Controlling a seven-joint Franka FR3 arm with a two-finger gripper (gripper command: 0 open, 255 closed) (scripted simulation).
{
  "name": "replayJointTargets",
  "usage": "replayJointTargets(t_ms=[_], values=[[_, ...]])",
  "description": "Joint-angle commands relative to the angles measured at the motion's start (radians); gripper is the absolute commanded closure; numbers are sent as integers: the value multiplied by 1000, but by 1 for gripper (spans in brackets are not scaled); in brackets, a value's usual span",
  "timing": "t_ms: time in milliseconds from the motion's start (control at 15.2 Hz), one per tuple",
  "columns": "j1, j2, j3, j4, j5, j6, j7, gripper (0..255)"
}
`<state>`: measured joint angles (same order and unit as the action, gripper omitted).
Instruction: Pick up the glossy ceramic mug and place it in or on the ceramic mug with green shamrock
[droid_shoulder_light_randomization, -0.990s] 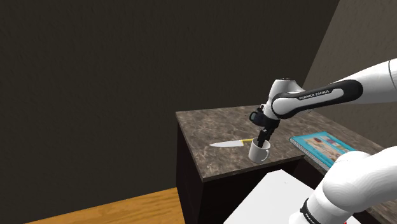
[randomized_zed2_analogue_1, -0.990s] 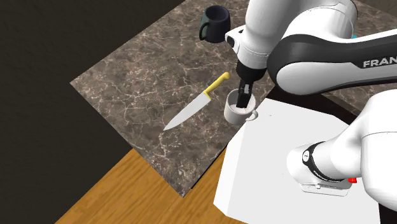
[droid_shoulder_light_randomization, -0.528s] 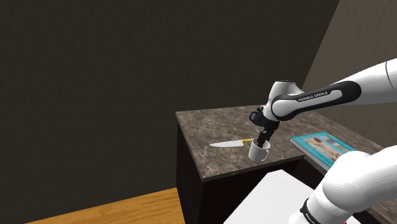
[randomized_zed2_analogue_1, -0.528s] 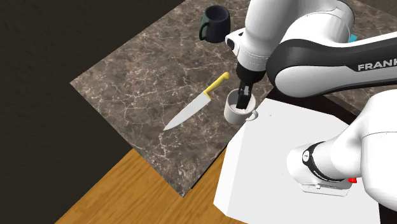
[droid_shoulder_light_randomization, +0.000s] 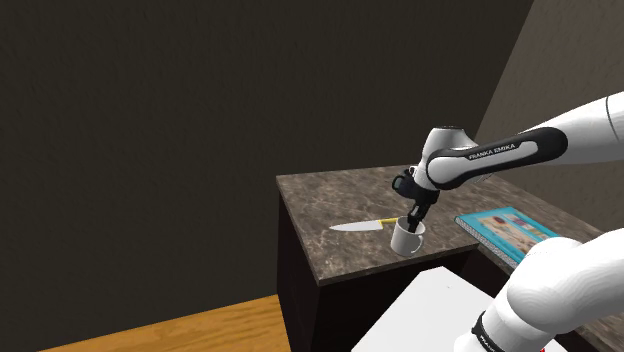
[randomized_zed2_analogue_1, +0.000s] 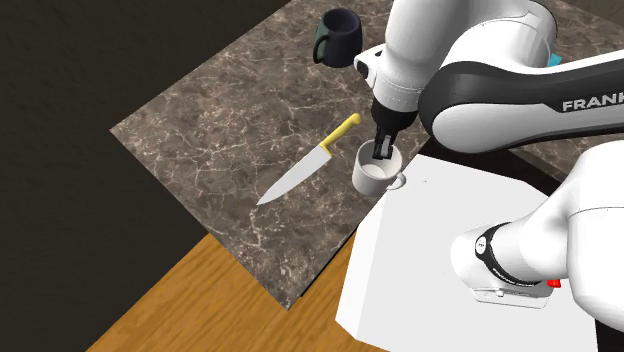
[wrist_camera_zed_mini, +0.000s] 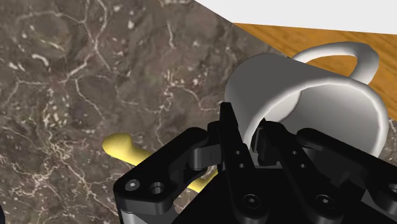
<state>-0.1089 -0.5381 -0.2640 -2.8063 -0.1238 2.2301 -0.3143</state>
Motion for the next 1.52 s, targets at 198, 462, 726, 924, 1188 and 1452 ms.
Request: replayJointTargets(t_ms=[198,462,726,924,1188,1452], values=[[-1,-11,2,7,0,-18,1,255],[-2,-50,12,39,3,-88,5,255],[-2,-82,20,74,6,-155,8,255],[-2,-102,27,103,9,-204,9,255],[-1,-123,35,144,14,-266,11,255],[1,-139,42,188,19,-326,13,255]])
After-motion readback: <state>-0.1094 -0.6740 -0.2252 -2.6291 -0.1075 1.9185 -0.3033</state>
